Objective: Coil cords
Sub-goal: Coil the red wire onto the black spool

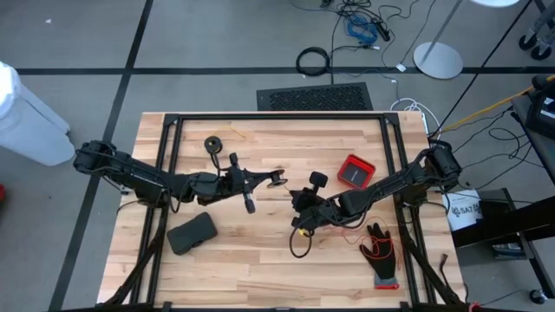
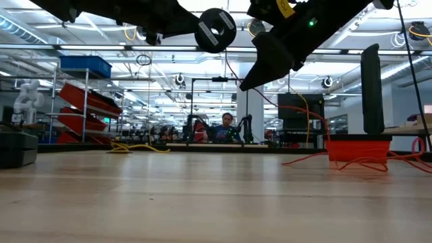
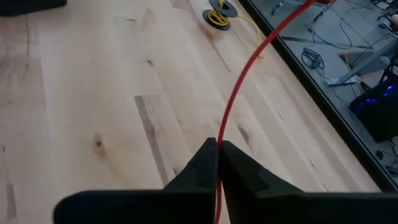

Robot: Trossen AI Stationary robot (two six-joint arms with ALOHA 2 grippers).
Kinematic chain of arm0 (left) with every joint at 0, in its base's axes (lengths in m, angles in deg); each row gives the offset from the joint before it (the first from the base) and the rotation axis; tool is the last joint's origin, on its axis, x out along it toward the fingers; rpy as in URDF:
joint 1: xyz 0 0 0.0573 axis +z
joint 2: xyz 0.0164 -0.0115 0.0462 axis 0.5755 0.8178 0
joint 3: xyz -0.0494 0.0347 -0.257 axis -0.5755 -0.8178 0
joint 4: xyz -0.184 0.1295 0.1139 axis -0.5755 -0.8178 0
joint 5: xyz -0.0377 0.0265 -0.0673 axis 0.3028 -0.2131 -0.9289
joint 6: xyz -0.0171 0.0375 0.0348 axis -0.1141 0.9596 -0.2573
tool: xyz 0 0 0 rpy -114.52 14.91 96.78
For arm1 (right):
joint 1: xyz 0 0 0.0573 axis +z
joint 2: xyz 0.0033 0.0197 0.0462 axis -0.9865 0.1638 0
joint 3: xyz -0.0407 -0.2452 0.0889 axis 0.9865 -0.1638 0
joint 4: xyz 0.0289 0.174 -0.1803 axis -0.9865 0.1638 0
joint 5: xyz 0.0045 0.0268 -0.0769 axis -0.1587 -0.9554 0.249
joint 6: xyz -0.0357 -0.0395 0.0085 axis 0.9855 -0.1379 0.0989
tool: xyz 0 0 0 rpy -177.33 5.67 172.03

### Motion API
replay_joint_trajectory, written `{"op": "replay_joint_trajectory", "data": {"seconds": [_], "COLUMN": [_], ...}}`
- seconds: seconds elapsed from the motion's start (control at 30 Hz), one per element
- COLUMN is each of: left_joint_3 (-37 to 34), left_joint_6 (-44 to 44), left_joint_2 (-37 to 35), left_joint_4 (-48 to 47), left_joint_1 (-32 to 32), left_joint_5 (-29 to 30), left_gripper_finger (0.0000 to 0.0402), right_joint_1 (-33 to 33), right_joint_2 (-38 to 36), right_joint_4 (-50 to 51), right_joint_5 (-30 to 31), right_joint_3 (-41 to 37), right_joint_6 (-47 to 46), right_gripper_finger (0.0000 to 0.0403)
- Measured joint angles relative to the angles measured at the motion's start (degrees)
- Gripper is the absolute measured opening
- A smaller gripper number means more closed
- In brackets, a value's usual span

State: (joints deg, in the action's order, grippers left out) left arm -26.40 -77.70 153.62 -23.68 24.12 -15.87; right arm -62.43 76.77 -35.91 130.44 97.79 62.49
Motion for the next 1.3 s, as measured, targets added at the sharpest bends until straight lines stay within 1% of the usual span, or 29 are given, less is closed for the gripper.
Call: {"op": "replay_joint_trajectory", "data": {"seconds": [0.1,0.2,0.37,0.47,0.57,0.7,0.9,1.07,1.17,1.3], "left_joint_3": [0.01,0.04,0.09,0.09,0.09,0.11,0.17,0.17,0.17,0.17], "left_joint_6": [-0.43,-0.42,-0.39,0.79,2.86,6.34,11.82,17.07,20.62,22.16], "left_joint_2": [0.06,1.29,6.25,10.57,14.44,18.01,20.47,20.55,20.55,20.54], "left_joint_4": [0.26,3.1,9.45,14.51,19.69,23.31,23.2,21.88,21.38,20.03], "left_joint_1": [0.01,0.01,0.16,0.19,0.16,0.16,-0.09,-1.6,-2.79,-3.95], "left_joint_5": [0.03,0.11,0.86,3.45,6.1,9.33,12.47,15.63,17.54,19.63], "left_gripper_finger": [0.0,0.0,0.0,0.0,0.0,0.0,0.0,0.0,0.0,0.0], "right_joint_1": [-0.66,-1.7,-2.79,-3.07,-3.18,-3.18,-3.16,-2.87,-2.5,-2.24], "right_joint_2": [0.0,0.0,0.0,0.0,0.0,0.0,0.0,-0.25,-1.15,-3.23], "right_joint_4": [-1.27,-3.38,-9.37,-12.94,-14.32,-14.81,-15.39,-15.38,-14.88,-13.35], "right_joint_5": [-0.29,-1.74,-2.96,-3.07,-3.12,-3.22,-3.26,-3.18,-2.63,-0.74], "right_joint_3": [0.0,0.0,0.0,0.0,0.0,0.0,0.0,0.0,0.02,0.02], "right_joint_6": [-0.15,-0.12,3.04,4.53,4.84,4.94,5.46,6.86,8.2,9.08], "right_gripper_finger": [0.0002,0.0001,0.0001,0.0001,0.0,0.0,0.0,0.0,0.0,0.0]}}
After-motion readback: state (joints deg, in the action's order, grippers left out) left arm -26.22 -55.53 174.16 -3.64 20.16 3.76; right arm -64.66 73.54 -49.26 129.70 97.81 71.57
